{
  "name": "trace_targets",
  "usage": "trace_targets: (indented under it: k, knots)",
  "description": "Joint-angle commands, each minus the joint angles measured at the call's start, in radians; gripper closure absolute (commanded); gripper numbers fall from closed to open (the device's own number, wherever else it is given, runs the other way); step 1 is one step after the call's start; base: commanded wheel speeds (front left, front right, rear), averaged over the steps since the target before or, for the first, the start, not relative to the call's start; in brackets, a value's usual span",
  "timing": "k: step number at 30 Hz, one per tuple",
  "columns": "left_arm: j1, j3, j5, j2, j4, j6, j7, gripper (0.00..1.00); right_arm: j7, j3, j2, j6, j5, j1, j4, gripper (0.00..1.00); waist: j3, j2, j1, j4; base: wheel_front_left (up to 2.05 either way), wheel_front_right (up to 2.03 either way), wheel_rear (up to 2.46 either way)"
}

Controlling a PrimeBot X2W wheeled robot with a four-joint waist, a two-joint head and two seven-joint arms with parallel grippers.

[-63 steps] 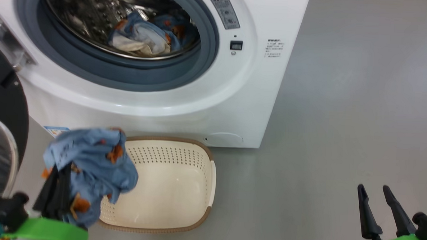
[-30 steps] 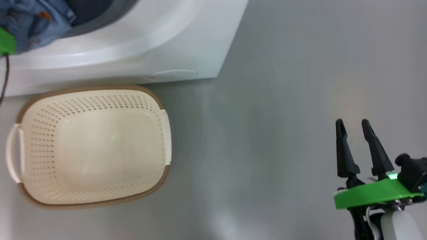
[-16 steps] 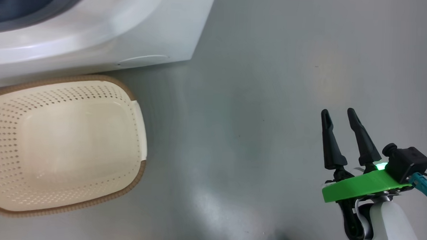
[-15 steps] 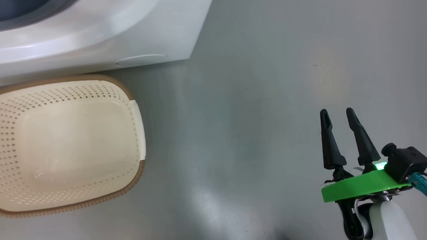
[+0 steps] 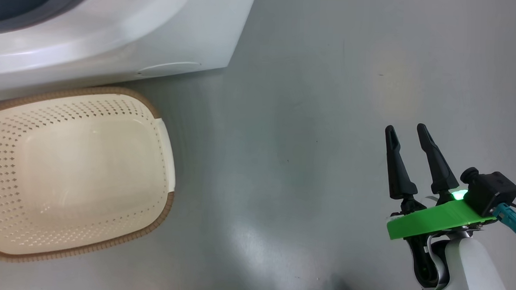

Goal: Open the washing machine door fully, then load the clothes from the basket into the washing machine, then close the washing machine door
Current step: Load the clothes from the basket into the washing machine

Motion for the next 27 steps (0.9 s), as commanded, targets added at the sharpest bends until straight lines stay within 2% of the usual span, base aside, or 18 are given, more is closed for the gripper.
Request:
trace_targets:
  k: [1, 14, 27]
  knots:
    - [0.015, 0.004, -0.010, 0.044, -0.018, -0.002, -0.005, 0.00, -0.007, 0.025, 0.004, 0.001, -0.004, 0.009, -0.017, 0.00, -0.008, 0.0000, 0.0000, 0.004, 0.00, 0.00, 0.00]
    - [0.133, 0.025, -0.057, -0.015, -0.047, -0.002, -0.005, 0.00, -0.007, 0.014, -0.005, 0.001, -0.012, 0.018, -0.015, 0.00, -0.055, 0.0000, 0.0000, 0.036, 0.00, 0.00, 0.00]
    - [0.415, 0.032, -0.097, -0.070, -0.176, -0.002, -0.005, 0.00, -0.007, -0.007, -0.037, 0.001, -0.020, 0.059, -0.018, 0.00, -0.157, 0.0000, 0.0000, 0.091, 0.00, 0.00, 0.00]
